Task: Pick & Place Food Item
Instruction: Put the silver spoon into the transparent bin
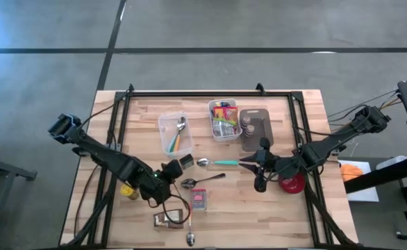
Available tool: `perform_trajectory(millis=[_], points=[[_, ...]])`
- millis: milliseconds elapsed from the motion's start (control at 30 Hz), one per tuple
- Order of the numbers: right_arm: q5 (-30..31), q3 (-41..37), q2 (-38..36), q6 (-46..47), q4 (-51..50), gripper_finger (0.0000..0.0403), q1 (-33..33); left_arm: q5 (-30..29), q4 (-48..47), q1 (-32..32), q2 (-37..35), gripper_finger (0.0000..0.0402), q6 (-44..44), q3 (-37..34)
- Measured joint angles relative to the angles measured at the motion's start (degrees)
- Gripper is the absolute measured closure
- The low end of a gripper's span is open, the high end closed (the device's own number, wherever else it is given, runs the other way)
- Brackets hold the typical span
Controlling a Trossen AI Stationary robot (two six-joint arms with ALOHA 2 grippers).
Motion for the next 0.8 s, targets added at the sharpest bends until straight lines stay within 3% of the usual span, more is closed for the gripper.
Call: perform_trajectory(millis=[133,400,800], points=[[0.0,0.0,0.0,0.0,0.0,0.0335,0.0,3.0,-1.7,0.2,0.0,0.0401,2.0,0.0],[-0.2,0.0,0.0,0.0,0.0,0.0335,0.0,2.1,-5.1,4.9,0.0,0.0401,0.9,0.0],[-0.2,0.0,0.0,0.0,0.0,0.0335,0.0,0.1,-7.1,9.7,0.0,0.0401,9.0,0.0]])
